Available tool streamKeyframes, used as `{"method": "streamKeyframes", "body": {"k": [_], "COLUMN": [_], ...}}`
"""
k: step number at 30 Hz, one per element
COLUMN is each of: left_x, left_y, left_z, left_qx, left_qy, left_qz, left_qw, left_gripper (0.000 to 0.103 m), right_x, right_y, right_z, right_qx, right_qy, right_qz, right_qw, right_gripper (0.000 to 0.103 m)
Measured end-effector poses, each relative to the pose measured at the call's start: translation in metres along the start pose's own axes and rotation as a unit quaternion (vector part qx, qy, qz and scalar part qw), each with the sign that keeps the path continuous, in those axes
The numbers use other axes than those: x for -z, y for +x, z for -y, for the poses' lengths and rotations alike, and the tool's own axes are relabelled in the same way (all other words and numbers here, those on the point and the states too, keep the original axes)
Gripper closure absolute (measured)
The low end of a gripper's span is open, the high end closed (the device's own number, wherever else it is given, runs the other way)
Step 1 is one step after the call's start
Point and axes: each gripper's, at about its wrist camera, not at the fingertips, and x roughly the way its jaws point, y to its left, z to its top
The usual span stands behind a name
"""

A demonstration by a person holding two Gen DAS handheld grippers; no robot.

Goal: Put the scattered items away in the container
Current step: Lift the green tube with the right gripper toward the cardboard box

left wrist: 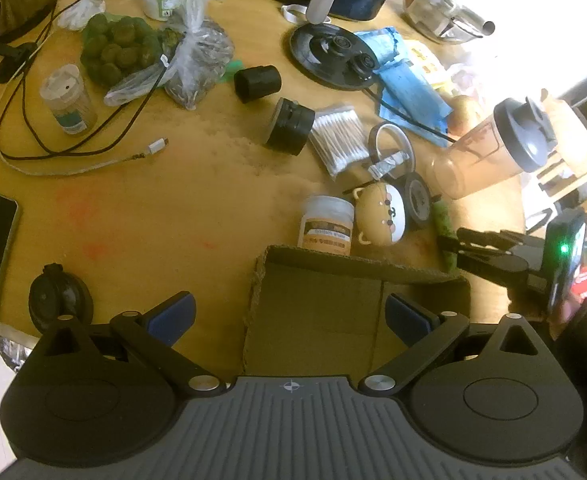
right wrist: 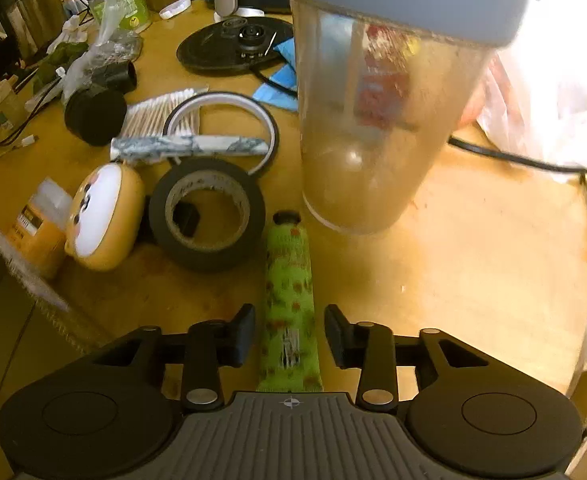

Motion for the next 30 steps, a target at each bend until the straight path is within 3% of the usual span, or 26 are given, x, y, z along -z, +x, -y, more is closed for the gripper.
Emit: {"method": "streamKeyframes", "body": {"k": [13, 20, 30], "left_x": [-0.001, -0.001, 0.0], "left_y": [-0.005, -0.004, -0.009], "left_z": [-0.003, -0.001, 0.003], "left_qx": [0.01, 0.012, 0.011], "left_qy": [-0.004, 0.003, 0.013], "left_qz": [0.014, 0.016, 0.043], "left_qw": [0.9998, 0.9998, 0.9989], "left_gripper": [0.0, 0.001, 0.001], "right_x": [-0.015, -0.015, -0.016], "right_y": [0.015, 0.014, 0.009], "right_z": [-0.001, 0.002, -0.001], "right_qx": [-0.002, 0.003, 0.011], "right_qy": [-0.022, -0.022, -0.007], "right_qz": [-0.004, -0.005, -0.016], "right_qw": [1.0, 1.0, 1.0], "right_gripper": [0.063, 0.073, 0.074]}}
